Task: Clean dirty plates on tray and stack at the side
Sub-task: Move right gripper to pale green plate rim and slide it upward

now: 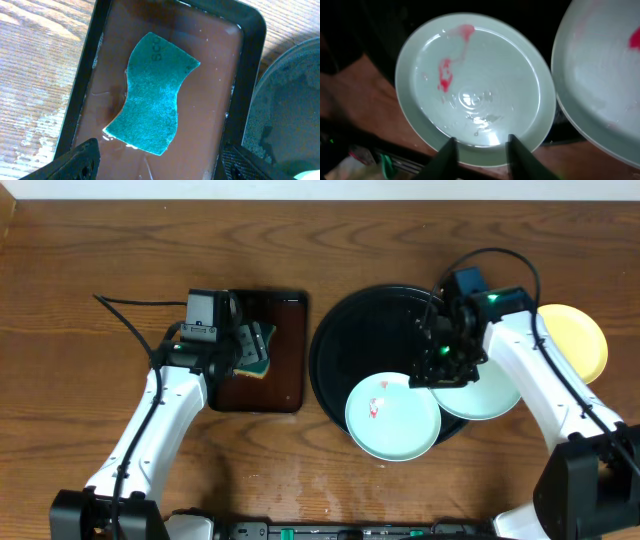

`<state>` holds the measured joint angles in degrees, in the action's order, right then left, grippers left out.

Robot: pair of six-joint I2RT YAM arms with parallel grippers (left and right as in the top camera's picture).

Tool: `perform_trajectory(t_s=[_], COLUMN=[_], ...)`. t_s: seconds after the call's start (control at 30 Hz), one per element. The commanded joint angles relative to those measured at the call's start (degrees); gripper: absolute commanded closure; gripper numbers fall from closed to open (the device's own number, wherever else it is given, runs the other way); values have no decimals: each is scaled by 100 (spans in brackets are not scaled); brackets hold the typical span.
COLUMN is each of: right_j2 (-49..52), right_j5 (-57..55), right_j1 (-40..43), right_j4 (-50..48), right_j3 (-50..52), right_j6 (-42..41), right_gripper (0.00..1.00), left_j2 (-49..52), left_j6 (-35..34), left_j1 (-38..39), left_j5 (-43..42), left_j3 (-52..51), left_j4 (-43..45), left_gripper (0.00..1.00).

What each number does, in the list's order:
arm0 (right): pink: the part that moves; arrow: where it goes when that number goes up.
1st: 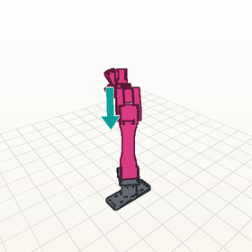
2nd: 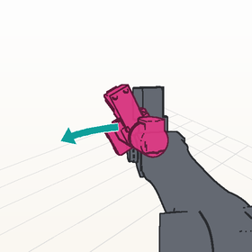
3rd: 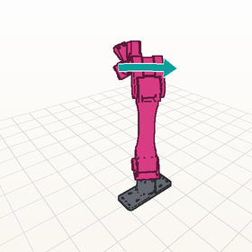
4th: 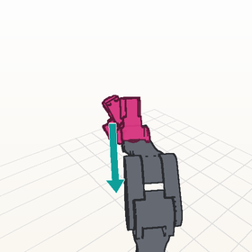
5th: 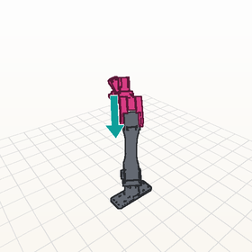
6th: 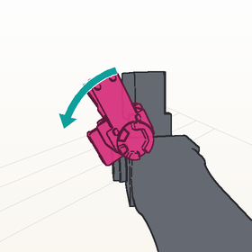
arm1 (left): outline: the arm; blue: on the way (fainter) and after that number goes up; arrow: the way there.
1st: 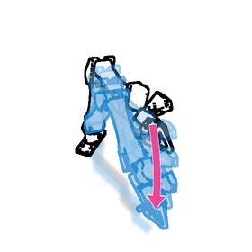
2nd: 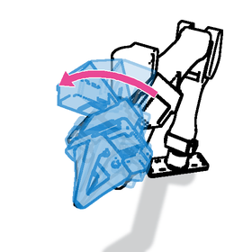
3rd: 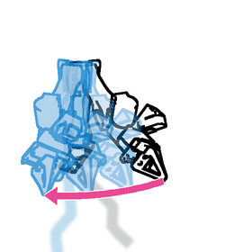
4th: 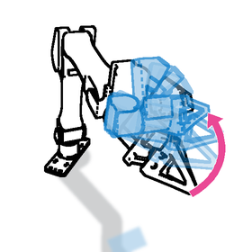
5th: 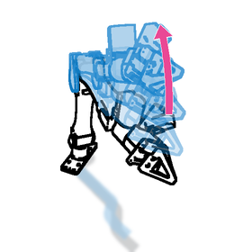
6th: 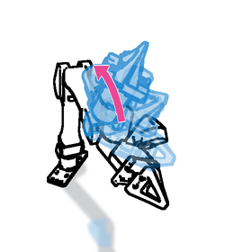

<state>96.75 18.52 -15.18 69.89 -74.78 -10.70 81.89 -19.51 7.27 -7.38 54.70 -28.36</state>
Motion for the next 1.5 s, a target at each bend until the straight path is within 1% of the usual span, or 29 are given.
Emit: perform_trajectory(t_s=[0.0, 0.07, 0.23, 0.5, 0.7, 0.77, 0.87, 1.0, 1.17, 1.47], right_j2=[-13, -13, -13, -13, -15, -15, -15, -15, -15, -15], right_j5=[-448, -566, -586, -675, -614, -476, -452, -450, -450, -501], right_j1=[-219, -319, -520, -538, -284, -146, 70, 247, 214, -201], right_j4=[-7, -48, -247, -304, -413, -302, -31, 299, 422, 160], right_j3=[210, 367, 872, 1283, 1261, 1261, 1261, 1261, 1270, 1392], right_j6=[-673, -940, -1204, -1335, -1851, -1849, -1845, -1847, -1886, -2450], right_gripper=[87, 88, 77, 67, 68, 68, 71, 73, 73, 73], left_j2=[11, 11, 11, 11, 11, 11, 11, 11, 11, 11], left_j6=[-31, -31, -31, -31, -31, -31, -31, -31, -31, -31], left_j1=[-7, -7, -7, -7, -7, -7, -7, -7, -7, -7], left_j5=[-13, -13, -13, -13, -13, -13, -13, -13, -13, -13], left_j3=[87, 85, 61, 59, 59, 59, 59, 50, 48, -9], left_j4=[-79, -116, -120, -120, -120, -125, -142, -140, -140, -142], left_gripper=[21, 21, 21, 21, 21, 21, 21, 21, 21, 21])
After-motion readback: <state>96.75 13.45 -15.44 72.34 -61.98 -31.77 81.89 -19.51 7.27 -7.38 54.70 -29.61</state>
